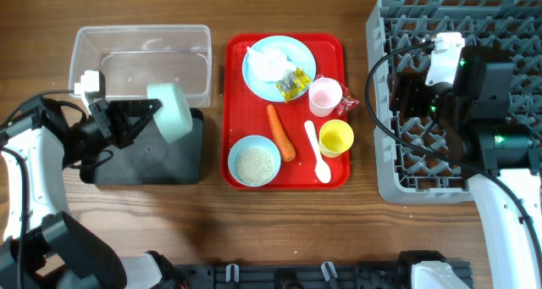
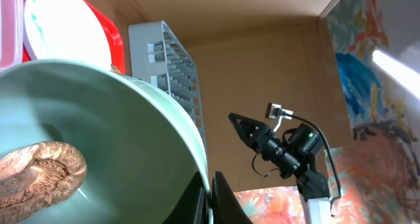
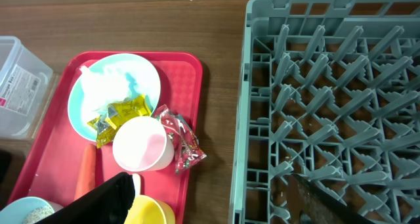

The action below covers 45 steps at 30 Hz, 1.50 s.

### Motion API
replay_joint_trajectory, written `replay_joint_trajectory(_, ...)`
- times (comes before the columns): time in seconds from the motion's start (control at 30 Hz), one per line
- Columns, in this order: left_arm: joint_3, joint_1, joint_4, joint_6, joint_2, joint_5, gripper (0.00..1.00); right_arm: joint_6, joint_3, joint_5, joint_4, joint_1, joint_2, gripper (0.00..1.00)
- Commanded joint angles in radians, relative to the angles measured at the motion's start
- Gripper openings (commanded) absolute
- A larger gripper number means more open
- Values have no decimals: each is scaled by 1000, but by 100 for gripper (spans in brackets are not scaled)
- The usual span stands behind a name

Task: Sort waste into correct bins and load items into the dishwasher rack
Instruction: 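Tip the green bowl over the black tray to drop the mushroom, then set the empty green bowl back on the red tray with the left gripper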

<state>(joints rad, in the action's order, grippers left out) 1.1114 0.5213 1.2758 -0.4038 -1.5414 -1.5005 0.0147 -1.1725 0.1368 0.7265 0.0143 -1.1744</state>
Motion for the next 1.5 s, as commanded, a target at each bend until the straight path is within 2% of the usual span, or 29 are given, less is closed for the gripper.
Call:
replay_joint_trajectory(0.0,-3,5,-3,19,3,-44,4,14,-13,-3,3,-1,-7,77)
replay_joint_trajectory(0.2,-3,5,-1,21,3,-76,4,14,-13,-3,4,0,-8,77)
replay_joint_trajectory(0.43,-2,5,0,125,3,-76,4,15,-13,-3,23,0,-8,77)
replay_joint_trajectory(0.63,-2,5,0,138,3,-76,4,14,-13,-3,23,0,-8,77)
replay_joint_trajectory(0.87,-2,53,0,390,3,-76,4,15,-13,-3,23,0,-8,77)
replay_joint_trajectory(1.03,-2,77,-35,362,3,-74,4,15,-13,-3,23,0,-8,77)
replay_joint_trajectory(1.1,-2,77,-38,221,3,-53,4,15,-13,-3,22,0,-8,77)
replay_joint_trajectory(1.17,-1,59,-58,114,6,70,4,15,-13,-3,15,0,-8,77)
replay_joint_trajectory(1.3,79,-86,-224,166,62,135,4,15,-13,-3,8,-1,-11,77)
replay_joint_trajectory(1.33,125,-148,-278,254,78,233,4,14,-13,-3,8,-1,-11,77)
replay_joint_trajectory(1.37,182,-255,-354,393,98,434,4,15,-13,-3,8,0,-11,77)
replay_joint_trajectory(1.43,241,-459,-456,536,115,764,4,15,-13,-3,13,-1,-11,77)
replay_joint_trajectory(1.47,249,-565,-501,562,114,902,4,15,-13,-3,16,0,-11,77)
